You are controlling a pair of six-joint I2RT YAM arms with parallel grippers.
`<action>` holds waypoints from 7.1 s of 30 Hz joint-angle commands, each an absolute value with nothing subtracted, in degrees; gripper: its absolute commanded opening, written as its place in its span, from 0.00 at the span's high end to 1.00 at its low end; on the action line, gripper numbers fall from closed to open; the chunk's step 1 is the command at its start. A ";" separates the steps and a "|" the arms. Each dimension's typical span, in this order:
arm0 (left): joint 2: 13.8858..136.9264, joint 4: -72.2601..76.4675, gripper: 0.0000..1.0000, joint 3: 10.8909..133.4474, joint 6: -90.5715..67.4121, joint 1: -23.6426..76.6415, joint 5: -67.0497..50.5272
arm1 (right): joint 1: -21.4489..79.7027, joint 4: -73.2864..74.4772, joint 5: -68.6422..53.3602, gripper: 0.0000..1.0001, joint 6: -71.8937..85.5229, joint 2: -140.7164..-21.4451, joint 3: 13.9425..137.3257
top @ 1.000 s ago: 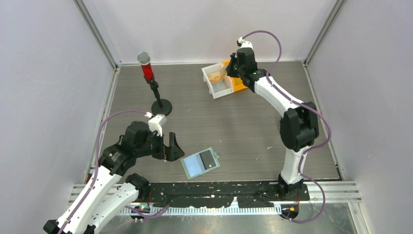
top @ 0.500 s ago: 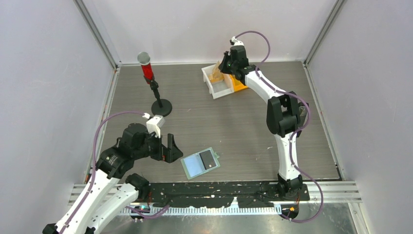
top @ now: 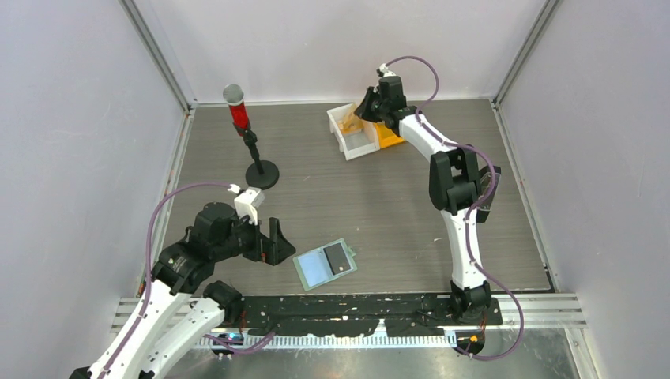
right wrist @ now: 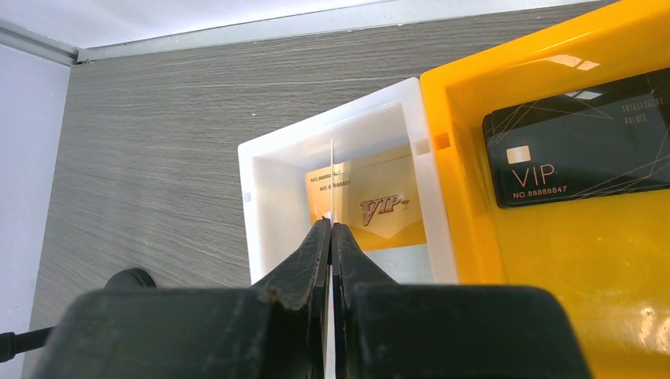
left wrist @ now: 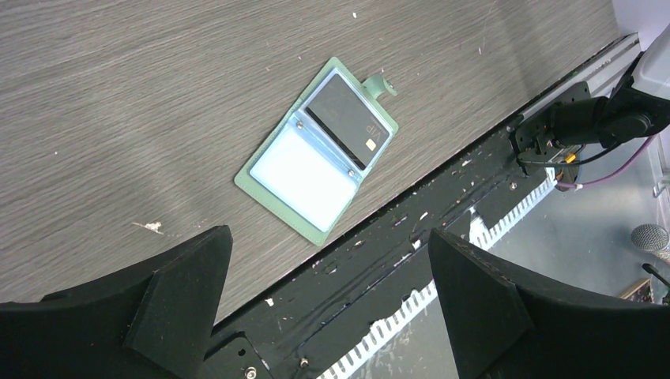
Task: Take the credit cards out of the card holder
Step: Place the credit card in the storage box, then remove the credit card from the card holder.
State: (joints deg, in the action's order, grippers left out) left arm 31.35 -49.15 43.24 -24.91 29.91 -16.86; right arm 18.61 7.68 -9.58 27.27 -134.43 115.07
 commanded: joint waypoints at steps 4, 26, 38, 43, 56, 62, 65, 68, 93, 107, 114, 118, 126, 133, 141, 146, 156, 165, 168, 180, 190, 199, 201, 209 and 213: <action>31.53 -48.16 0.01 43.64 -23.91 29.88 -16.02 | 17.67 5.09 -12.96 0.93 28.98 -136.06 118.96; 31.75 -48.68 0.01 43.86 -24.35 29.86 -15.21 | 16.13 9.16 -13.73 0.66 28.11 -138.35 124.79; 30.73 -48.50 0.01 43.69 -24.17 29.92 -14.65 | 16.24 16.13 -13.89 0.65 25.76 -133.53 127.33; 31.22 -48.48 0.01 43.62 -25.48 29.88 -12.78 | 17.22 17.79 -13.31 0.64 25.03 -123.41 116.61; 32.18 -36.76 0.02 33.73 -41.02 29.88 -15.14 | 25.87 14.16 -9.60 0.56 22.99 -86.10 66.23; 31.47 -25.36 0.08 24.69 -47.85 29.88 -19.42 | 34.38 11.43 -10.57 0.59 23.67 -74.45 51.32; 31.62 -23.34 0.09 22.38 -49.21 29.88 -18.68 | 39.41 8.08 -12.19 0.59 26.71 -71.08 44.31; 31.90 -20.29 0.10 19.99 -50.49 29.93 -18.66 | 43.83 4.02 -12.64 0.59 29.72 -70.22 40.25; 39.75 1.24 0.33 11.70 -58.71 29.97 -20.98 | 52.58 -9.24 -8.52 0.57 35.24 -80.15 33.94; 50.60 9.21 0.46 12.86 -59.50 32.91 -21.85 | 53.44 -8.34 -6.12 0.57 35.87 -82.44 32.00; 54.47 10.77 0.52 13.17 -59.79 35.10 -20.03 | 54.13 -9.46 -6.88 0.60 36.41 -84.23 31.29; 55.36 11.28 0.54 13.21 -60.65 37.90 -17.77 | 54.52 -9.80 -6.84 0.67 36.62 -83.87 30.36; 57.41 11.92 0.58 12.83 -61.38 39.02 -16.36 | 55.62 -7.47 -5.60 0.69 39.63 -80.29 28.99; 57.27 11.95 0.59 13.28 -61.32 39.41 -16.60 | 56.31 -8.77 -7.83 0.69 41.10 -76.77 28.17; 58.77 13.78 0.60 12.95 -61.18 39.73 -17.21 | 56.51 -11.32 -7.59 0.69 40.92 -79.19 28.63; 59.50 13.34 0.61 13.56 -60.73 40.75 -16.95 | 56.75 -12.45 -7.95 0.70 41.50 -81.10 28.25; 59.81 13.25 0.62 12.57 -60.40 41.13 -15.41 | 58.10 -15.22 -8.77 0.72 44.15 -80.85 25.30; 60.62 17.27 0.74 11.13 -61.17 41.35 -15.77 | 58.56 -17.13 -8.37 0.74 45.99 -81.38 24.36; 61.46 17.81 0.77 10.99 -61.47 41.46 -15.67 | 58.54 -17.00 -8.33 0.74 46.04 -81.41 24.44; 63.77 16.09 0.74 11.69 -61.40 42.18 -14.24 | 58.55 -16.60 -8.04 0.75 45.77 -80.93 24.33; 67.25 20.58 0.79 11.34 -62.68 42.59 -15.73 | 58.54 -16.00 -7.75 0.76 44.92 -80.66 24.53; 68.60 31.33 1.00 7.88 -67.33 42.63 -18.07 | 58.54 -16.38 -7.26 0.76 45.14 -80.71 23.94; 67.96 30.33 1.00 8.35 -66.77 42.63 -18.23 | 58.49 -15.68 -7.28 0.76 44.93 -80.65 24.35; 60.76 17.78 1.00 10.43 -63.44 42.63 -14.84 | 58.33 -12.10 -5.46 0.76 43.36 -80.83 26.01; 56.26 12.68 1.00 11.02 -62.37 42.54 -12.93 | 58.04 -12.04 -6.12 0.76 43.01 -82.44 26.58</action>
State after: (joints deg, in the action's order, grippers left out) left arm 60.27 17.69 8.49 -64.66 42.28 -14.90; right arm 58.13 -14.79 -8.14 44.84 -81.01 25.30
